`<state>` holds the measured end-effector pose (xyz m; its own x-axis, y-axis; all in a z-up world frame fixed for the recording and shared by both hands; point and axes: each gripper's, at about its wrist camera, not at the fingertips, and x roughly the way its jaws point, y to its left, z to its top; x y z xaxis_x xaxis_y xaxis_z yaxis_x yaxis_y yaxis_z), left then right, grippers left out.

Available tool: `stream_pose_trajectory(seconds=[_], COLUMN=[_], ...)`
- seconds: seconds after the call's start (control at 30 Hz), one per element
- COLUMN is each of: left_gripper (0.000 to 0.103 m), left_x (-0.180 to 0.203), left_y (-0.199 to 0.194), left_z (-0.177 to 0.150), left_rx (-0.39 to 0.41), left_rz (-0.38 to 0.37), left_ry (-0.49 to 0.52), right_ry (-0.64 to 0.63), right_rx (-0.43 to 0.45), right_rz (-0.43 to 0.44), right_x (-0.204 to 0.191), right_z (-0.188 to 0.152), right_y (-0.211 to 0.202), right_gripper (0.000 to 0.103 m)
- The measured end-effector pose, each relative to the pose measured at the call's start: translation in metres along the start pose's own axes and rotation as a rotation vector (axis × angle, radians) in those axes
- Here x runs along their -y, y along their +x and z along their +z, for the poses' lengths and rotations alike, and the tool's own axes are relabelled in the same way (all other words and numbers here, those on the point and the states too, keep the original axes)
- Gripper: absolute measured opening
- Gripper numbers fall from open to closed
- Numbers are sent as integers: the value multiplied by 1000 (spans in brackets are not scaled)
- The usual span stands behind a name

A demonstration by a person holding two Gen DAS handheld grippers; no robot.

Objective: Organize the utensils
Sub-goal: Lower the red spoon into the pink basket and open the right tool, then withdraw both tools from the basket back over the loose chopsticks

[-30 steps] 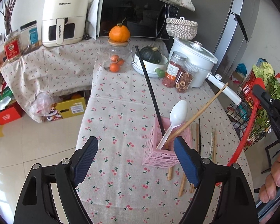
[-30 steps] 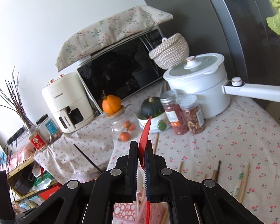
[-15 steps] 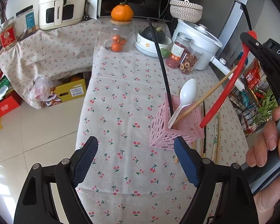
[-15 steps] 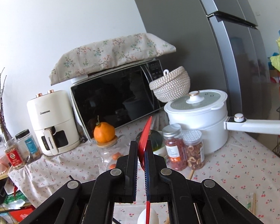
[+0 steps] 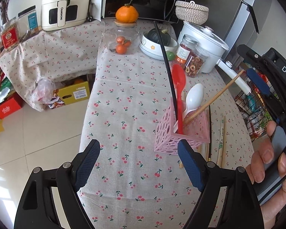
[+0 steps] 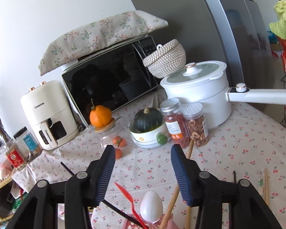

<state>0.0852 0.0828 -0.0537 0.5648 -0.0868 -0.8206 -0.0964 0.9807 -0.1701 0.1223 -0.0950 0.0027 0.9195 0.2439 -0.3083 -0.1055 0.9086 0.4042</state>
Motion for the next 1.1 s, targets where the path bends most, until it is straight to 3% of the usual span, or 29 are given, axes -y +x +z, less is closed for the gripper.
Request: stream_pose_trajectory(seconds=[0.17,0.33,0.5,0.7,0.9,1.0,1.1], left_gripper=[87,87,91,100,103,103,103], left_x=[12,23,35,52,63,65,64], left_y=[-2,-2,-1,-1,0,1,4], left_z=[-4,-10,-16,-23,-26,-25,-23], left_rx=[4,3,-4,14,52,73,72], left_rz=[6,15,22,51,51,46,15], left_ry=[41,82,119,188,210,189,160], right_ry=[30,31,-19,-148,-259,-255,-162], right_rx=[-10,-43,-101,-194,-210,-270,-368], right_rz=[1,-42,-118,-201,-277,-300,-286], right_x=[17,42,68,91,109,124,148], right_z=[13,24,29,20,12,9,5], right_y=[-20,-35,-42,-44,-53,-47,-34], right_gripper=[72,80,94,102,103,103,103])
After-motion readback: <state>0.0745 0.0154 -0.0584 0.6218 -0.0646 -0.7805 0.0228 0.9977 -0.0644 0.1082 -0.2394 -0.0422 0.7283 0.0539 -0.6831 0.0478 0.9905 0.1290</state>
